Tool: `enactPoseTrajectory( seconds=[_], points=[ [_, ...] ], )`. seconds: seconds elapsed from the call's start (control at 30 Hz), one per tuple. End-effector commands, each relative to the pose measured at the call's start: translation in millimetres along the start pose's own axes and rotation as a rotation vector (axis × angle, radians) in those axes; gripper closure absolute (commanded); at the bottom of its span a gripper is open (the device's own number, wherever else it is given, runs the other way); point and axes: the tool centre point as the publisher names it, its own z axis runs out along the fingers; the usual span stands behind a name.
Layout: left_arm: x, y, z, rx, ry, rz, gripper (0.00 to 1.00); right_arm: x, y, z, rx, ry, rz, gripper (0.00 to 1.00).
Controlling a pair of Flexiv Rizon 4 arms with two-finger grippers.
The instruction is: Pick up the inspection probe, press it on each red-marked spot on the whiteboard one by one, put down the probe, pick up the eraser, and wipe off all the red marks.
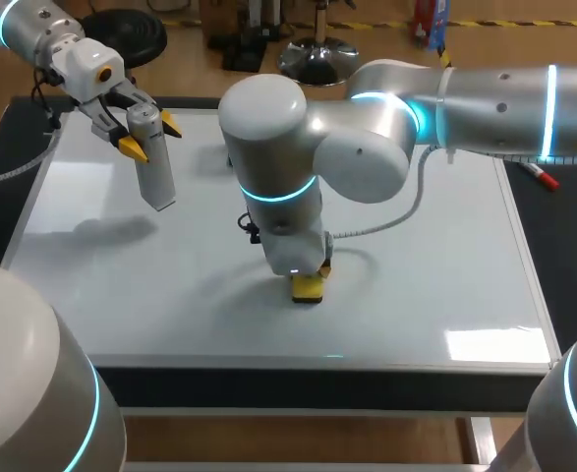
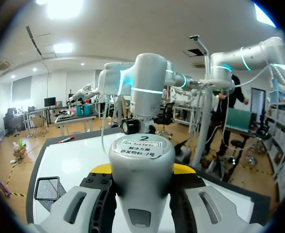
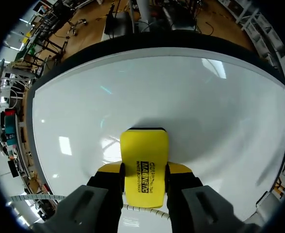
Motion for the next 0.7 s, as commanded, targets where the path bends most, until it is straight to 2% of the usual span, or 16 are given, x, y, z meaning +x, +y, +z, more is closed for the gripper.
enactPoseTrajectory(
  seconds=[0.03,0.3,0.7],
  points=[
    [0.6,-1.9,1.0,-0.004,-0.002,0.0,1.0,18.9,-5.5,10.6,-0.005,-0.001,0.023,1.0],
    [0.6,-1.9,1.0,-0.004,-0.002,0.0,1.0,47.0,-9.2,15.8,-0.017,0.015,0.088,1.0],
    [0.6,-1.9,1.0,-0.004,-0.002,0.0,1.0,62.7,-17.7,-7.9,0.001,-0.037,0.123,1.0]
  ],
)
